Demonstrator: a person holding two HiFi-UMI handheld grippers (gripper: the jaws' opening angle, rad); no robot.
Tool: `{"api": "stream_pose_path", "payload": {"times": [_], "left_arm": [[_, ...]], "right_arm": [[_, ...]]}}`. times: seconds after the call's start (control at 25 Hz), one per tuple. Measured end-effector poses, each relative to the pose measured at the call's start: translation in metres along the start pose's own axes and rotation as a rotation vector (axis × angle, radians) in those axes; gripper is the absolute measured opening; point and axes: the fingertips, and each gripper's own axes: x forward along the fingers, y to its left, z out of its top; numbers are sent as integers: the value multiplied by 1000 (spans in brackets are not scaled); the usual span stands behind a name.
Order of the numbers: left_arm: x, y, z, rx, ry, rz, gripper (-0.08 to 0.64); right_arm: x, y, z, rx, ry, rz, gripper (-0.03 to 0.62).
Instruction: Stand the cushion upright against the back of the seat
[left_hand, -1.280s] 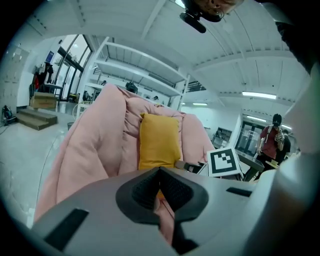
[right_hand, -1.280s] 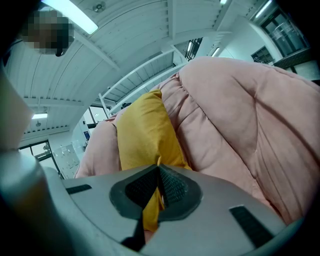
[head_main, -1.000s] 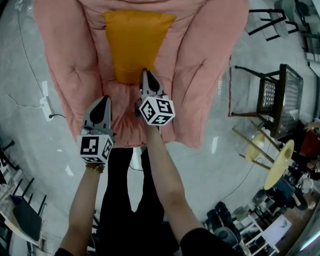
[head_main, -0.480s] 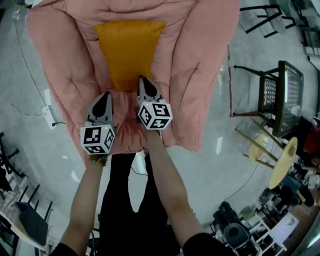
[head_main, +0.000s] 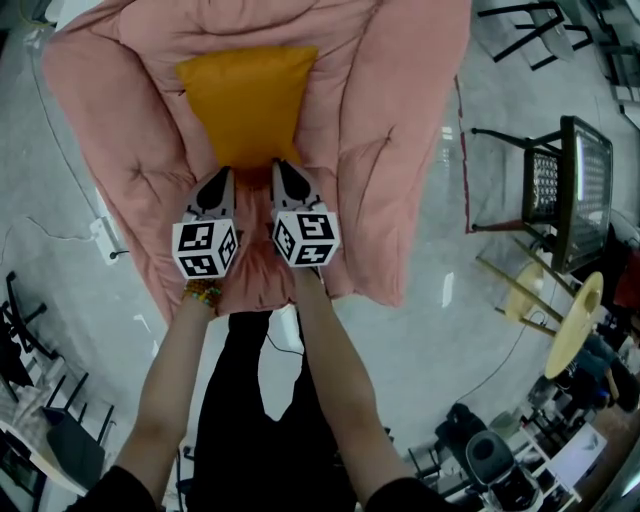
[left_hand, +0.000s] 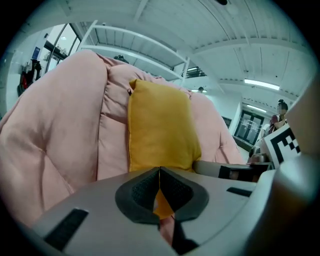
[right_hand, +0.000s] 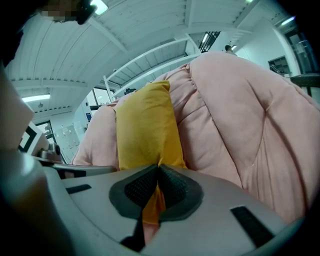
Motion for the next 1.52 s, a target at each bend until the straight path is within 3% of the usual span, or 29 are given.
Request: {"api": "stream_pose_path", "payload": {"times": [0.36, 0.8, 1.0, 1.2, 1.52], "left_arm": [[27, -7, -2, 3, 29, 4, 14], [1, 0, -16, -14, 40, 31, 14], [-9, 5, -18, 12, 39, 45, 14], [-17, 5, -12, 17, 25, 55, 14], [-25, -6, 1, 31, -22, 42, 14]], "right_arm": [[2, -10, 2, -69, 37, 17, 35], [-10, 2, 5, -148, 20, -1, 57], [-19, 15, 20, -239, -17, -22, 55], [-20, 34, 27, -322, 1, 17, 55], [-30, 33, 28, -349, 9, -16, 18]]}}
